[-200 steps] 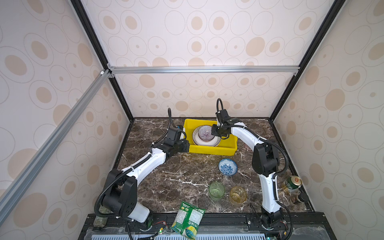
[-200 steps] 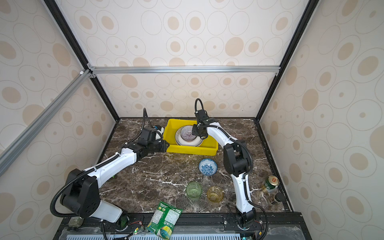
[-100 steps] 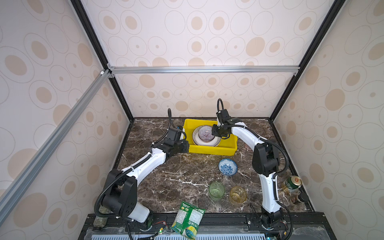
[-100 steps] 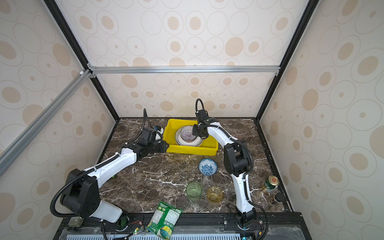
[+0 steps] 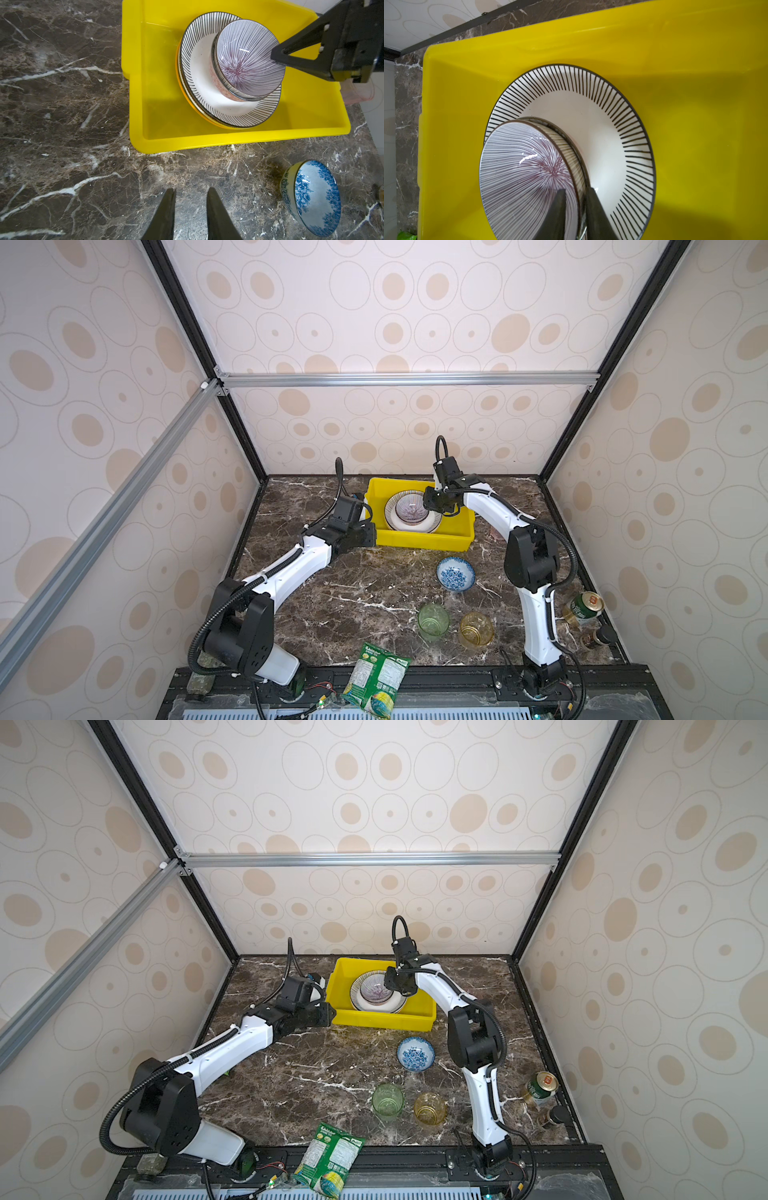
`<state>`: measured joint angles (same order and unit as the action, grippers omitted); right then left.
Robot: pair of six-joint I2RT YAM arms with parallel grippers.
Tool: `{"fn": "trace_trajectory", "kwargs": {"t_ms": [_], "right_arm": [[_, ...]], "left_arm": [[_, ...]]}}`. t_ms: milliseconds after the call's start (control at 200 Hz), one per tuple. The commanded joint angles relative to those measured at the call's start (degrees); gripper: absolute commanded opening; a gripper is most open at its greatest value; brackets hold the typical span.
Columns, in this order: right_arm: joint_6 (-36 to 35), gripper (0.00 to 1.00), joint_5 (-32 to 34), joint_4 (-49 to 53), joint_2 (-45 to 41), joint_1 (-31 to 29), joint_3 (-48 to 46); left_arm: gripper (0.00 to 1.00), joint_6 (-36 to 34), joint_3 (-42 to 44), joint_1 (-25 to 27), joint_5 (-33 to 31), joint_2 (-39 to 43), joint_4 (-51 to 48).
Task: Place the mixed dishes into the plastic bin
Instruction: 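Lower the pink-striped bowl into the floral bowl with the right gripper, then open and withdraw the right gripper while the left gripper approaches the blue bowl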
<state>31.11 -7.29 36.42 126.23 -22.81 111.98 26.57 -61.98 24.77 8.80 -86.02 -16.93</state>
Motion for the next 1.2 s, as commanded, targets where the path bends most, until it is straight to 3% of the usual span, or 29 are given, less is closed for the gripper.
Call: {"fn": "trace_trajectory", "kwargs": {"t_ms": [0,685,1195], "right_arm": [[0.5,0.21,-0.3,0.2,-0.2,0.3,1.7],[-2.6,0.27,-3.1,-0.9,-10.8,0.7,-2.8],[-8.8,0.35,-4.0,-5.1,-30.2,0.8,-21.2]], "left_arm": [[0.28,0.0,-2.9,-0.4,-1.2,2.0,-1.9],[0.30,-2.4,-9.3,-0.4,-6.8,1.4,-10.7],[0.31,-3.4,-16.7,-0.2,-10.1,-1.1,-17.8]]}}
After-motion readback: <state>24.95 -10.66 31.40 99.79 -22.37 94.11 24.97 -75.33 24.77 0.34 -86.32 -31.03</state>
